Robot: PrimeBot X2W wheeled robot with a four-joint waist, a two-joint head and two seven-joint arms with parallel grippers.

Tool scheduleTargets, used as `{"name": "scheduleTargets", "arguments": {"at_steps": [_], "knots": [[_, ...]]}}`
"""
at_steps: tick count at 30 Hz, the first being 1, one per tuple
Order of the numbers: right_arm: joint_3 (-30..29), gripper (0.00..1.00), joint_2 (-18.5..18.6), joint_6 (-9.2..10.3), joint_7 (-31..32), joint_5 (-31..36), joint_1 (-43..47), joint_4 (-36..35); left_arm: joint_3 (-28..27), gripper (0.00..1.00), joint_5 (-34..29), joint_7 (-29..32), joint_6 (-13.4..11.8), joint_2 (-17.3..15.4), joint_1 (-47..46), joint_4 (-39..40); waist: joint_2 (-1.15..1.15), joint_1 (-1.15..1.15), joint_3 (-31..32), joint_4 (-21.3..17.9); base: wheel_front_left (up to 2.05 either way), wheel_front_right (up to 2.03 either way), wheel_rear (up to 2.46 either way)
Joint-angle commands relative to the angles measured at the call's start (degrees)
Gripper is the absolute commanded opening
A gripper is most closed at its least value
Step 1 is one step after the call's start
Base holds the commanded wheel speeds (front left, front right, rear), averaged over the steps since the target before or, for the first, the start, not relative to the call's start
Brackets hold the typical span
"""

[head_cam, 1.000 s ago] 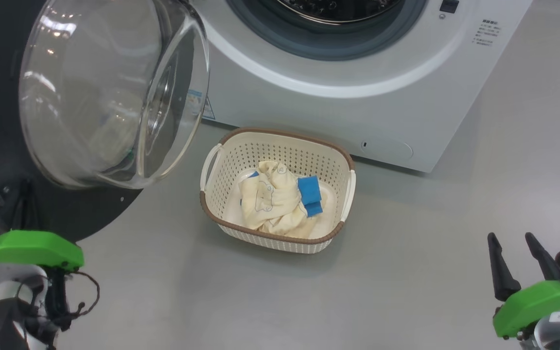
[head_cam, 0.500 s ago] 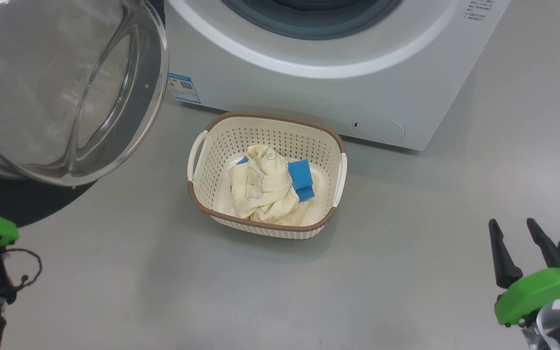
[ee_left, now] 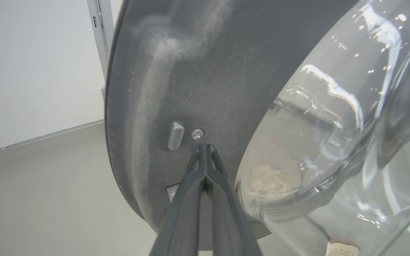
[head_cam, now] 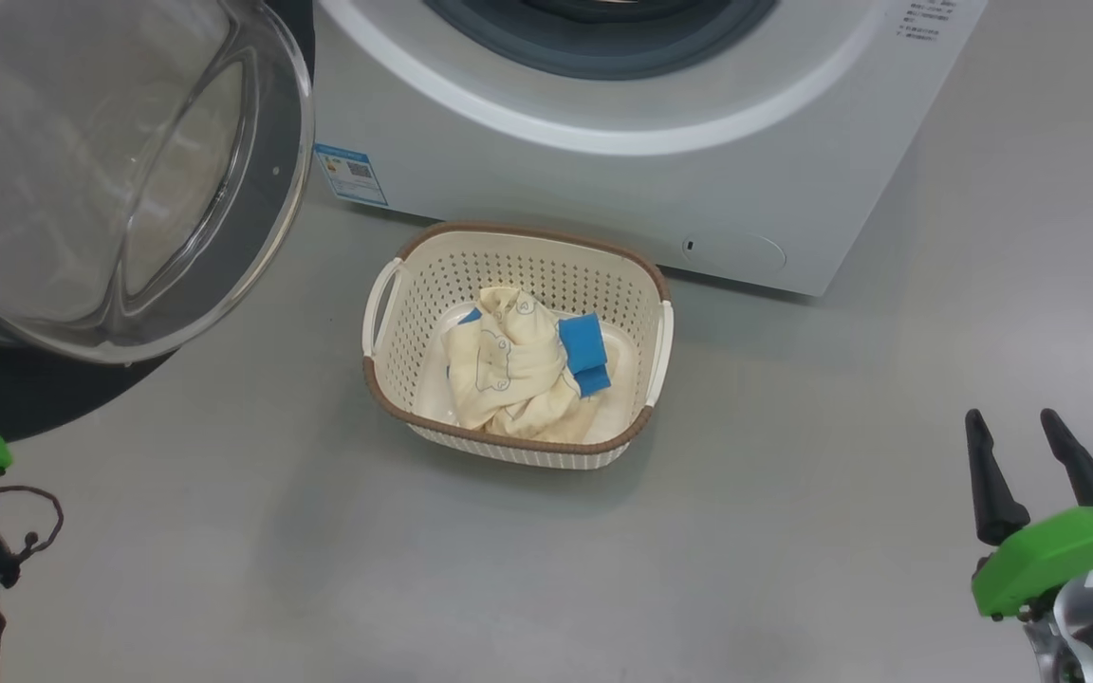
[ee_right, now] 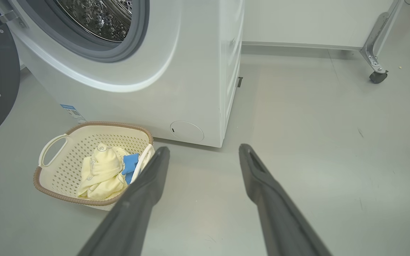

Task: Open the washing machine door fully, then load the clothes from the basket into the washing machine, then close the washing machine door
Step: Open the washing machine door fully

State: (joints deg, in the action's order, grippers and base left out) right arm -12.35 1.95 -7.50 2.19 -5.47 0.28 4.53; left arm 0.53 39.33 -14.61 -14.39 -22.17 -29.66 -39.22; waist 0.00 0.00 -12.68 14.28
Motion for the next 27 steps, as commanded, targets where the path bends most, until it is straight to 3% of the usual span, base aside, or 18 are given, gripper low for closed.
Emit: {"name": "scheduleTargets", "arguments": {"at_steps": [1, 12, 22, 23, 24, 26, 27], "knots": [[1.1, 1.00, 0.9, 0.01, -0.4, 0.3, -1.4, -1.7, -3.2, 0.00, -1.0, -0.4, -8.6, -2.4, -1.7, 1.3, 0.00, 0.00, 0.2, 0.1, 0.00, 0.00, 0.00], [2.3, 1.00, 0.9, 0.01, -1.0, 0.2, -0.6, -0.3, -7.2, 0.00, -8.1, -0.4, -6.2, 4.5, 5.3, 10.2, 0.00, 0.00, 3.3, -0.3, 0.00, 0.00, 0.00], [3.2, 1.00, 0.9, 0.01, -1.5, 1.0, -0.5, -0.8, -2.0, 0.00, -13.4, -0.4, -3.2, 10.1, 15.2, 25.5, 0.00, 0.00, 5.9, -3.1, 0.00, 0.00, 0.00], [3.1, 1.00, 0.9, 0.01, -1.6, 1.0, -0.3, -0.9, -1.4, 0.11, -13.5, -0.2, -3.2, 10.6, 16.2, 26.7, 0.00, 0.00, 6.2, -3.4, 0.00, 0.00, 0.00], [3.0, 1.00, 0.9, 0.01, -1.6, 1.0, -0.2, -1.0, -0.7, 0.35, -13.5, 0.2, -3.0, 11.0, 17.2, 28.0, 0.00, 0.00, 6.6, -3.8, 0.00, 0.00, 0.00], [2.8, 1.00, 0.9, 0.01, -1.6, 1.2, 0.1, -1.3, 0.6, 0.43, -13.7, 0.8, -2.8, 11.6, 18.9, 30.5, 0.00, 0.00, 7.1, -4.7, 0.00, 0.00, 0.00], [2.8, 1.00, 0.9, 0.01, -1.6, 1.3, 0.2, -1.4, 1.3, 0.69, -13.9, 1.2, -2.6, 11.8, 19.7, 31.7, 0.00, 0.00, 7.3, -5.3, 0.00, 0.00, 0.00]]}}
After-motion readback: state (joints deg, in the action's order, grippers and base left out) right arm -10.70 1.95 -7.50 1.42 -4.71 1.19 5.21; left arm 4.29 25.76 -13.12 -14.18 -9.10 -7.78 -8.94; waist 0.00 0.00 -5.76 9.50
